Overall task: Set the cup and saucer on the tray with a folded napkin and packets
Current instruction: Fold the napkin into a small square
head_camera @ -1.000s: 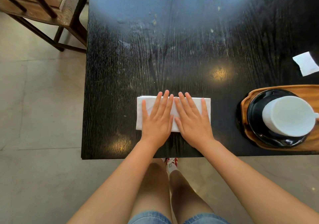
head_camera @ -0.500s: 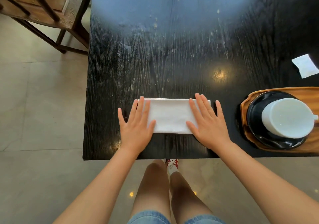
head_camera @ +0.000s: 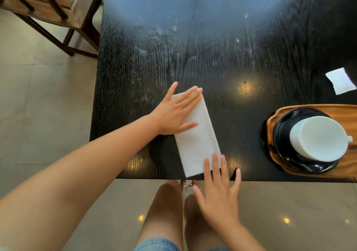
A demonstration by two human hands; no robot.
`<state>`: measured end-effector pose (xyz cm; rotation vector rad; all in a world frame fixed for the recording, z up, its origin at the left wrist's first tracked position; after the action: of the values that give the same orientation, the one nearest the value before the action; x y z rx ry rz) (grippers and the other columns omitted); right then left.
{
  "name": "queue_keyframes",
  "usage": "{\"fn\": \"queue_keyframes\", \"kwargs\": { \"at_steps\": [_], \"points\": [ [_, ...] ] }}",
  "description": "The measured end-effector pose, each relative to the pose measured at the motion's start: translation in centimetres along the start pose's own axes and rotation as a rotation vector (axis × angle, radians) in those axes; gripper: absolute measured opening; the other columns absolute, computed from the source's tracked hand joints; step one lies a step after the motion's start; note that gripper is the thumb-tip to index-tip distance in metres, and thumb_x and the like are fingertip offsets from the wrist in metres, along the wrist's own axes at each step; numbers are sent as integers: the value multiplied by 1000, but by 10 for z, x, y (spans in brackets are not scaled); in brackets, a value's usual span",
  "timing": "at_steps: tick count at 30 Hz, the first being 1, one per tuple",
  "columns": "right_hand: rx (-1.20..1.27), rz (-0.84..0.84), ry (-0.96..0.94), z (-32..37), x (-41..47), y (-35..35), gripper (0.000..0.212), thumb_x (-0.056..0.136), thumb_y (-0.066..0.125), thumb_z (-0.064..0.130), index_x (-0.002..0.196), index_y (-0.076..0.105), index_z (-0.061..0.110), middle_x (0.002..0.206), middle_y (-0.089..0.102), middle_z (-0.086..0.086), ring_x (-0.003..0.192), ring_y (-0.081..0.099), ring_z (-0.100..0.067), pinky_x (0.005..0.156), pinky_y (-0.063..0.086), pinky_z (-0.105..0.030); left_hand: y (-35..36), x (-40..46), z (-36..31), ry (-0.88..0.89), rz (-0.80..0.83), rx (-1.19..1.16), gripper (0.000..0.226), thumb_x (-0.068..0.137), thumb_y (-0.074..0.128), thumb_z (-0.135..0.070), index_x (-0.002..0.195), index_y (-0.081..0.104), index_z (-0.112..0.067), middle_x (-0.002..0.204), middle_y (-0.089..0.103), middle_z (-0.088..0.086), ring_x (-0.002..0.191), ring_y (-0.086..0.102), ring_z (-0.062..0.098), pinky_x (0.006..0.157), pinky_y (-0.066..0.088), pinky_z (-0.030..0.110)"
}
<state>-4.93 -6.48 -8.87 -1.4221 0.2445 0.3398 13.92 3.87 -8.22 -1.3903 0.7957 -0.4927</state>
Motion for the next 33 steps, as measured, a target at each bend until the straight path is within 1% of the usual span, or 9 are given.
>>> {"fn": "queue_keyframes", "kwargs": {
  "at_steps": [3,7,10,13,16,17,27,31,33],
  "points": [
    [-33,1,-40,12,-18,7,68,89,23,54,142,32,13,153,20,-14,142,13,-33,106,12,-61,0,19,-26,48,-23,-120,78,88,12,-62,149,3,-14,158,1,5,144,-8,16,113,-7,56],
    [-71,-38,-123,17,-29,4,69,79,37,50,140,35,16,151,27,-11,139,18,-31,103,16,-58,-5,30,-49,297,-69,-58,70,89,23,-63,149,9,-30,158,7,9,145,1,25,110,-5,62],
    [-98,-120,-221,10,-25,-4,57,82,45,41,134,46,19,146,34,-7,133,30,-27,101,23,-56,-7,31,-55,405,-73,-63,72,86,29,-67,148,14,-33,158,7,12,145,1,27,111,-1,62],
    [-81,-282,-357,3,-17,-18,47,78,65,18,124,57,19,138,51,-6,132,38,-24,106,21,-53,-7,32,-54,381,-73,-58,79,81,31,-73,147,16,-34,158,8,12,145,3,27,111,3,61],
    [-60,-391,-471,-1,-12,-31,36,91,42,2,117,64,16,129,59,-7,127,47,-23,109,25,-50,-6,32,-53,356,-75,-51,82,79,31,-76,148,15,-34,158,8,11,145,4,26,111,3,62],
    [-60,-402,-495,-2,-10,-32,37,93,39,2,116,65,15,128,60,-6,125,49,-22,108,27,-50,-7,33,-52,347,-74,-53,83,78,32,-76,148,15,-34,158,8,11,145,3,26,111,3,62],
    [41,-539,-643,-10,-5,-44,21,84,65,7,102,73,14,114,68,-2,116,58,-20,100,41,-48,-7,23,-51,285,-55,-97,82,82,33,-71,149,9,-29,158,5,9,145,-1,26,112,-3,58],
    [132,-500,-686,-12,-2,-51,16,84,65,9,97,74,10,108,70,-6,110,62,-21,96,48,-42,-8,-19,-41,112,-126,-308,67,93,24,-56,148,10,-22,156,8,7,145,4,24,115,4,52],
    [193,-474,-682,-11,2,-58,16,81,66,8,96,74,8,104,72,-7,104,65,-21,92,52,-37,-8,-50,-38,59,-160,-418,62,93,32,-43,147,17,-16,154,19,7,144,14,22,116,11,48]
  ]
}}
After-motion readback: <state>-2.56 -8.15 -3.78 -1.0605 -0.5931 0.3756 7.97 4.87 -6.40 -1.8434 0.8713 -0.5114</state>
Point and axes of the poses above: each hand's wrist, its own x-axis towards the middle knuckle, its own y-axis out of the palm, z = x × y, the point moved 8 cm from there along x, towards the middle knuckle
